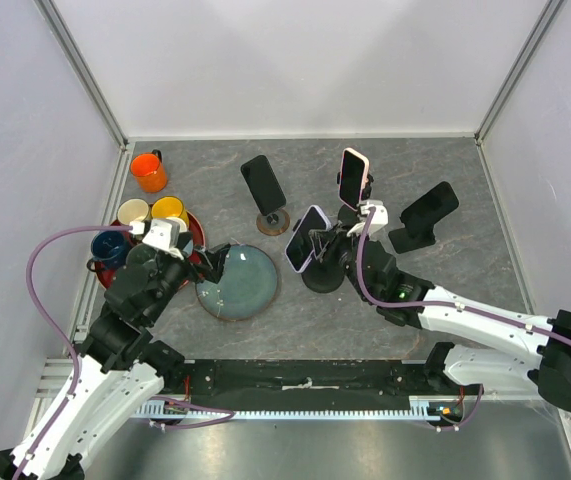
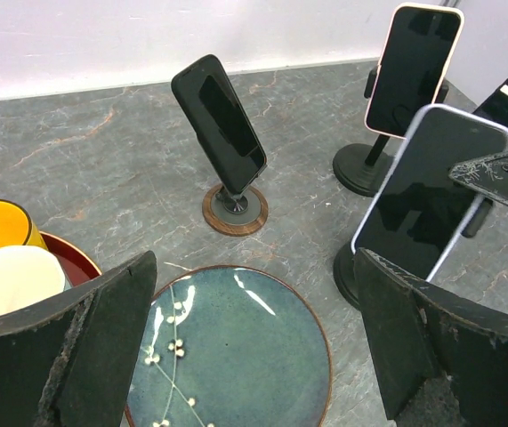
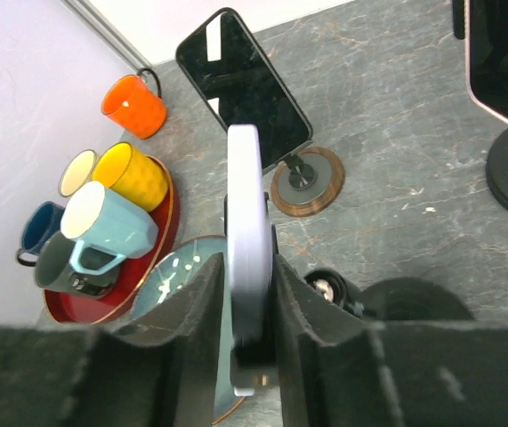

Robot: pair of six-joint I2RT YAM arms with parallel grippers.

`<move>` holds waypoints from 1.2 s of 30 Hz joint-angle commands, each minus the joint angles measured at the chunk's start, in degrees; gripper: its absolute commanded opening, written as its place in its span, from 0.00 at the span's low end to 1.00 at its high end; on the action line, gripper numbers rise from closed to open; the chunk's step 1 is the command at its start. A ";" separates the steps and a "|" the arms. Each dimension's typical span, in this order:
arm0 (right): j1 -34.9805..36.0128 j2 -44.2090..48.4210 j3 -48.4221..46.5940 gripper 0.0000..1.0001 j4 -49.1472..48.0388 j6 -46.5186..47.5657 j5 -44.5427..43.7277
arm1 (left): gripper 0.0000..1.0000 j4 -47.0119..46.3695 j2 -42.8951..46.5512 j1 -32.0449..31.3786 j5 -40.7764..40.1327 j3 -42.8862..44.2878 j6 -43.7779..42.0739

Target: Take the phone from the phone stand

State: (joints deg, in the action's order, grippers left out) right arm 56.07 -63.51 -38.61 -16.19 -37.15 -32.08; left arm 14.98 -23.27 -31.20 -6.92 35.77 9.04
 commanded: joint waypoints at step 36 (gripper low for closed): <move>-1.05 27.47 6.96 0.83 17.95 15.96 -1.42 | 1.00 12.18 -34.02 -14.20 -8.80 27.85 13.55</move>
State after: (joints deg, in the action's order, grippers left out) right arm 55.96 -36.67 -34.81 1.83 -23.68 -33.95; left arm 26.11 -53.06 -38.04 -8.99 58.41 18.76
